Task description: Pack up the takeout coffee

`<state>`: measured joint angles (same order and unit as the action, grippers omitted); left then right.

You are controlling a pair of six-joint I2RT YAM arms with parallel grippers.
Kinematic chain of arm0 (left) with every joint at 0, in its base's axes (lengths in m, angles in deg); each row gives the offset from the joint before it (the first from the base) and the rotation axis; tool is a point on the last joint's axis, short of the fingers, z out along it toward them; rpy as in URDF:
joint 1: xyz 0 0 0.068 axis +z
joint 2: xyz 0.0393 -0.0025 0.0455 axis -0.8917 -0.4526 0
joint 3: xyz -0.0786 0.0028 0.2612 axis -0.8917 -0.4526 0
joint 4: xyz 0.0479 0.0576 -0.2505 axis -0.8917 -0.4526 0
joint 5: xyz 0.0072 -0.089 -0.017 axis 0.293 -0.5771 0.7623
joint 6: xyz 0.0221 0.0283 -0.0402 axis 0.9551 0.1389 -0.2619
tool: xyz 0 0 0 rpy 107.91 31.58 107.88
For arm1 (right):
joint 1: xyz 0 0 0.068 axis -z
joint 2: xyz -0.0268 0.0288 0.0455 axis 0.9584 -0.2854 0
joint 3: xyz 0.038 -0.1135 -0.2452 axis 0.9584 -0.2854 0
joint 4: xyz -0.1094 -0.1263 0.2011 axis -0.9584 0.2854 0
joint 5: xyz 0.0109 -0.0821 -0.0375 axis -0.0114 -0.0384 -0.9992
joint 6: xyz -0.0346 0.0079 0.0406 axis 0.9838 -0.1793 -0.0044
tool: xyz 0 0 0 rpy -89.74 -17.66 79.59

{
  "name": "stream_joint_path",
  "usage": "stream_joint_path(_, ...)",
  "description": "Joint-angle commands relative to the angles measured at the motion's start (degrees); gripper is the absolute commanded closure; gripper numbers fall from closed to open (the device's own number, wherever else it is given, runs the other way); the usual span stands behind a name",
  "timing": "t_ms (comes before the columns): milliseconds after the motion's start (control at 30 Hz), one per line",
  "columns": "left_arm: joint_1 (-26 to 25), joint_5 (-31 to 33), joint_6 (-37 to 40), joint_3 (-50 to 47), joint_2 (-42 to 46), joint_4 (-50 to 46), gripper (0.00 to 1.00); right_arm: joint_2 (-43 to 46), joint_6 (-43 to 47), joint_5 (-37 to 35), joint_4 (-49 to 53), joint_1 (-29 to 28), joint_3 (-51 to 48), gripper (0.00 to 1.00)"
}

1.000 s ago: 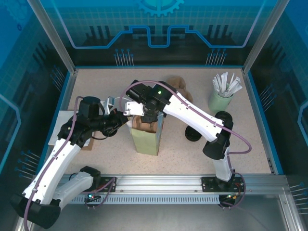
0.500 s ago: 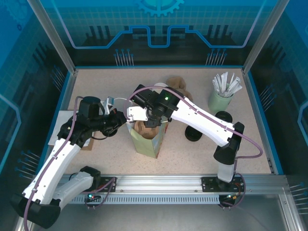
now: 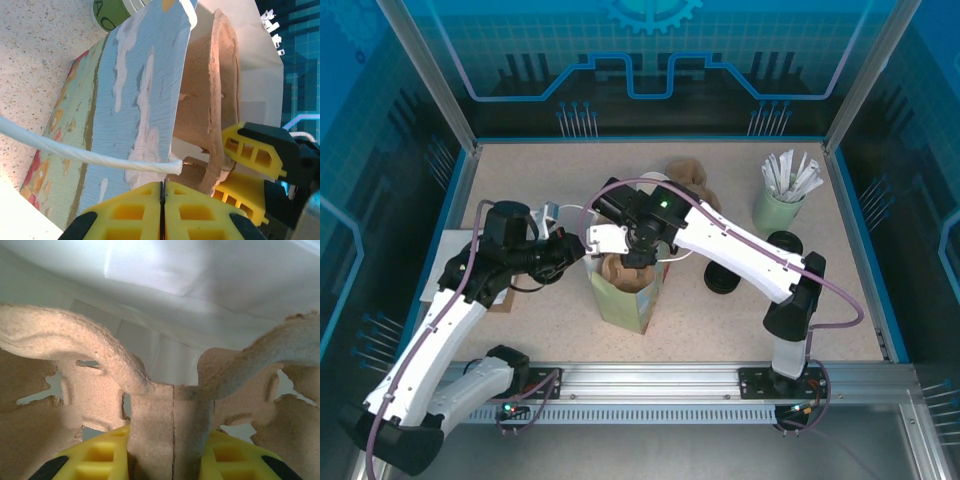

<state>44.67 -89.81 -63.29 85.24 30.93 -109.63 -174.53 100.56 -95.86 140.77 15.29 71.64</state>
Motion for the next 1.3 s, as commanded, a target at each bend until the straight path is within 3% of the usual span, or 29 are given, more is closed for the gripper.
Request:
stream_joint_path(0, -1.3, 1.9, 1.6, 1.9, 1.6, 0.5, 0.91, -1.4, -4.1, 3.5, 5.1, 0.7, 2.2, 0.73)
stream_joint_path(400, -6.2, 4.4, 1.1, 0.4, 2.6, 2.8, 0.91, -5.9, -12.3, 3.5, 8.1, 3.8, 6.7, 0.73)
stream_joint_path(667, -7.4, 6.7, 0.4, -0.4, 2.6, 3.0, 0.91, -8.4, -10.8, 3.5, 8.7, 4.2, 8.2, 0.73)
stream_joint_path(900, -7.5, 8.5, 0.1, -0.6, 2.8, 1.3, 0.91, -7.0, -8.4, 6.7, 8.1, 5.4, 5.5, 0.73)
stream_joint_path(1267, -7.5, 9.1, 1.1, -0.4, 2.9, 1.7, 0.91, -5.2, -7.4, 4.9, 6.6, 5.6, -0.1, 0.73)
